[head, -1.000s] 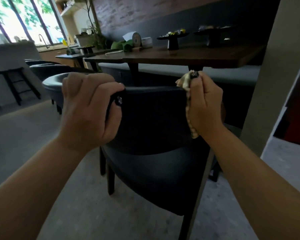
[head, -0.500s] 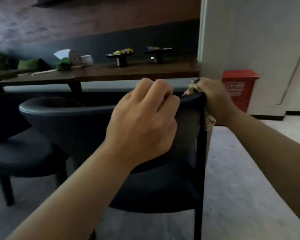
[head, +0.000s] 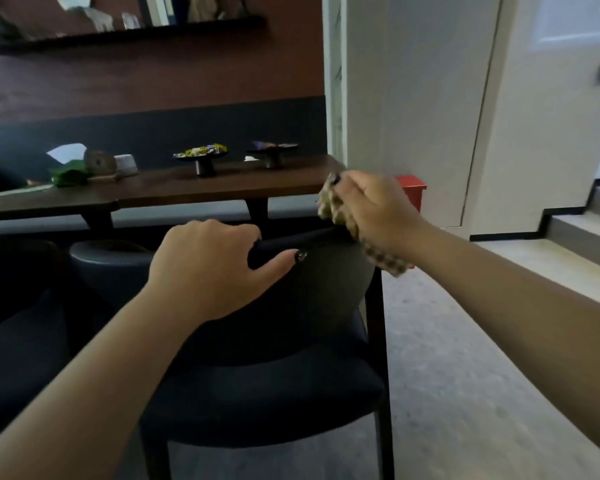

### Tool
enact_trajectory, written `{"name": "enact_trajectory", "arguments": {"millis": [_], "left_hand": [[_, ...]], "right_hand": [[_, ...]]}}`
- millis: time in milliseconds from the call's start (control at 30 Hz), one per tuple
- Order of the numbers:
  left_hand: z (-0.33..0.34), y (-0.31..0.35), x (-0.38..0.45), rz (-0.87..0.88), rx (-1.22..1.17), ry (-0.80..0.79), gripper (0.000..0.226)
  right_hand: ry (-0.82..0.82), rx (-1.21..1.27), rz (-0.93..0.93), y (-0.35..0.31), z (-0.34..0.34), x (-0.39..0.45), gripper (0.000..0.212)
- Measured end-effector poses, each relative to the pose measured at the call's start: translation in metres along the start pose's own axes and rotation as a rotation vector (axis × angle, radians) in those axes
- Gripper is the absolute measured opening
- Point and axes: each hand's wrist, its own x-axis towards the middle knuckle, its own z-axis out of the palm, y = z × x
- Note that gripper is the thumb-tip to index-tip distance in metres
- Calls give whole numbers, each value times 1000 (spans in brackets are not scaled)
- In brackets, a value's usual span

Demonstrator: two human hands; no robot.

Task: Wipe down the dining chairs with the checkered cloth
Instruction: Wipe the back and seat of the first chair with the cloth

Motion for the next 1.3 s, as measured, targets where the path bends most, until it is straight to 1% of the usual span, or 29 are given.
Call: {"name": "enact_trajectory", "arguments": {"millis": [67, 100, 133, 200, 233, 267, 300, 367, 400, 467, 533, 600, 667, 700, 767, 833, 967, 1033, 1133, 1200, 1233, 1267, 1300], "left_hand": [[2, 3, -1, -12, -2, 37, 78], [3, 3, -1, -18, -4, 46, 78], [4, 3, -1, -29, 2, 54, 77], [6, 3, -1, -53, 17, 75, 77], [6, 3, -2, -55, 18, 80, 77], [7, 3, -2, -54, 16, 88, 77], [9, 3, -1, -55, 16, 97, 76], [9, 4, 0, -69, 17, 96, 74], [9, 5, 0, -72, 15, 89, 73], [9, 4, 0, -68, 6, 77, 71], [8, 2, 0, -66, 5, 64, 70], [7, 2, 1, -71, 1, 65, 68], [6, 4, 0, -80, -5, 66, 67], [6, 5, 0, -87, -2, 66, 67], [6, 8, -1, -97, -1, 66, 67], [4, 10, -1, -103, -14, 58, 64], [1, 13, -2, -116, -39, 4, 59], [2, 12, -2, -102, -41, 11, 57], [3, 10, -1, -83, -48, 13, 56], [3, 9, -1, -65, -41, 24, 56], [3, 8, -1, -57, -32, 27, 56], [3, 8, -2, -49, -18, 32, 56], [4, 8, -2, -43, -3, 37, 56]], "right_hand": [[307, -25, 76, 1, -6, 12, 40], [376, 7, 135, 5, -10, 17, 41], [334, 70, 192, 13, -14, 21, 41], [41, 149, 310, 33, -12, 21, 38], [-79, 134, 340, 44, -9, 17, 34], [-137, 110, 330, 55, -7, 13, 31], [-152, 100, 294, 63, -6, 9, 33], [-143, 129, 221, 70, -6, 5, 47], [-132, 154, 186, 71, -6, 3, 48], [-111, 185, 85, 73, -4, 1, 41], [-105, 167, -54, 74, -2, -1, 34], [-79, 122, -206, 75, -1, -3, 43], [-13, 103, -307, 75, -1, -4, 54], [30, 94, -358, 75, 1, -6, 52], [122, 90, -424, 75, 7, -10, 41], [203, 137, -406, 75, 14, -13, 35], [342, 322, -269, 74, 21, -12, 36], [383, 395, -216, 76, 23, -11, 29], [402, 449, -81, 71, 22, -6, 23], [416, 376, 7, 66, 21, -2, 15], [399, 328, 17, 66, 21, 0, 11], [358, 307, -9, 66, 20, 0, 11], [294, 308, -77, 68, 18, -1, 15]]}}
